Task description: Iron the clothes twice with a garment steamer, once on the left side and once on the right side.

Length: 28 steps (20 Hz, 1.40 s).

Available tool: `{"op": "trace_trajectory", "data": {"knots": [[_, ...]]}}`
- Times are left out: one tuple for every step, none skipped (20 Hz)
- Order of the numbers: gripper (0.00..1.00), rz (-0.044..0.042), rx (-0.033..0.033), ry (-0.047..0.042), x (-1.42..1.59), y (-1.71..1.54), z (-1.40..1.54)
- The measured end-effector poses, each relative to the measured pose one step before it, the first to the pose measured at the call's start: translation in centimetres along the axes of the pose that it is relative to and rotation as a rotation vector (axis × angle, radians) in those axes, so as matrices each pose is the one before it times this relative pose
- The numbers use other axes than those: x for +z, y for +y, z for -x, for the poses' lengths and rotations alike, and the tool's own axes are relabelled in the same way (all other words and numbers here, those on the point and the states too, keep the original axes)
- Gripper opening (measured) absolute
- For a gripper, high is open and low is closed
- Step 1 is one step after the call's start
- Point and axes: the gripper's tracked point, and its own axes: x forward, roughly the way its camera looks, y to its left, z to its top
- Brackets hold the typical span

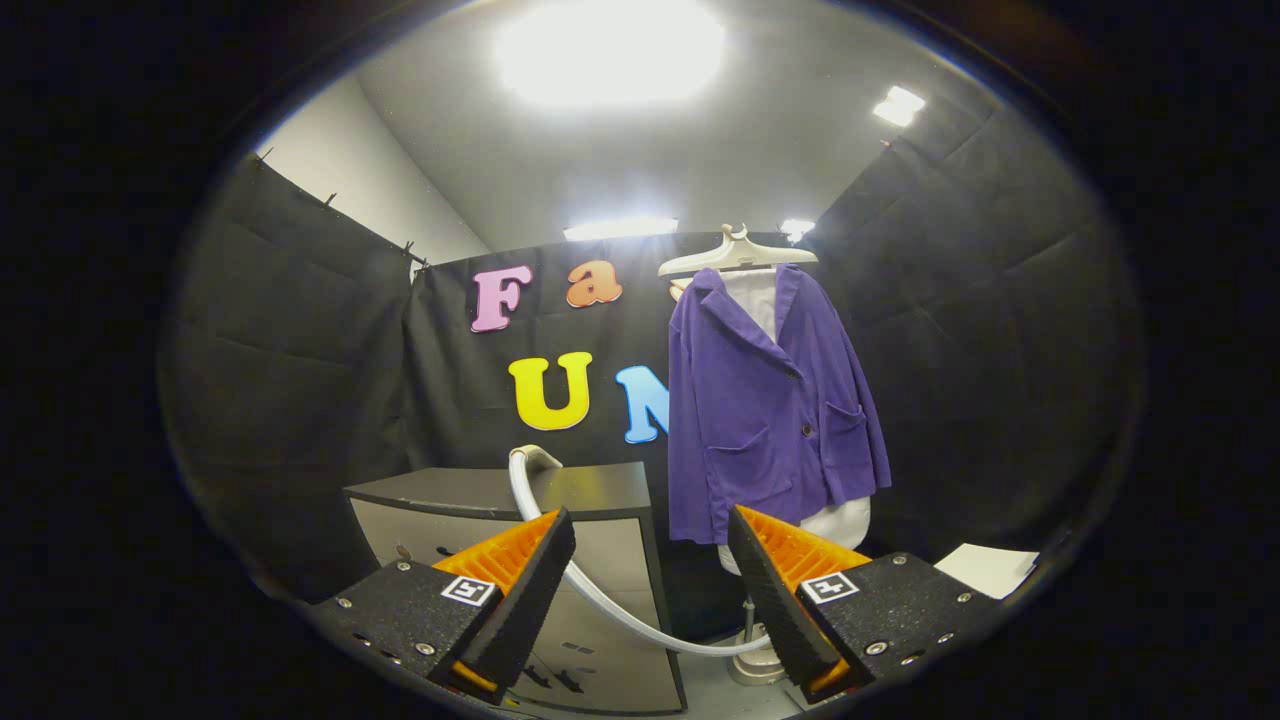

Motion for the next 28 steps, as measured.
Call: {"op": "trace_trajectory", "data": {"knots": [[0.94,0.01414,0.01225,-0.00904,0.798,0.525,-0.613],[0.94,0.01178,0.01575,-0.00450,0.528,0.581,-0.572],[0.95,0.00539,0.01716,-0.00159,0.483,0.659,-0.708],[0.95,0.00104,0.02161,0.00207,0.385,0.636,-0.834],[0.94,-0.00032,0.02242,0.00958,0.162,0.806,-0.825],[0.95,-0.00251,0.01857,0.01066,0.082,0.533,-0.914],[0.94,-0.00132,0.01776,0.00354,0.375,0.520,-0.945],[0.95,-0.00245,0.01426,-0.00632,0.733,0.377,-1.075],[0.95,-0.00376,0.01309,-0.00956,0.763,0.487,-1.109],[0.94,-0.00380,0.01569,-0.00661,0.614,0.465,-1.163],[0.94,-0.00297,0.01709,-0.00648,0.784,0.545,-1.227],[0.95,-0.00251,0.01602,-0.00874,0.849,0.403,-1.379],[0.95,-0.00401,0.01372,-0.01005,0.860,0.439,-1.427],[0.95,-0.00624,0.01563,-0.00602,0.817,0.452,-1.152],[0.95,-0.00908,0.01825,-0.00661,0.730,0.536,-1.324],[0.95,-0.00657,0.01950,-0.00624,0.648,0.573,-1.229],[0.95,-0.00071,0.01664,-0.00684,0.602,0.374,-1.311],[0.94,0.00732,0.01623,-0.00449,0.389,0.432,-1.309],[0.94,0.01290,0.01281,-0.00102,0.179,0.335,-1.330],[0.94,0.01743,0.01196,0.00585,-0.134,0.239,-1.332],[0.94,0.01591,0.00999,0.01413,-0.327,0.240,-1.347],[0.94,0.00809,0.01165,0.01034,-0.226,0.270,-1.372],[0.95,0.00242,0.01195,0.01267,-0.319,0.330,-1.395],[0.94,0.00010,0.01355,0.01578,-0.308,0.371,-1.308],[0.94,-0.00324,0.01686,0.01678,-0.517,0.365,-1.446],[0.95,-0.00704,0.01761,0.02417,-0.538,0.346,-1.367],[0.95,-0.01248,0.01555,0.02016,-0.417,0.261,-1.393],[0.95,-0.00849,0.01926,0.02816,-0.507,0.371,-1.281]]}}
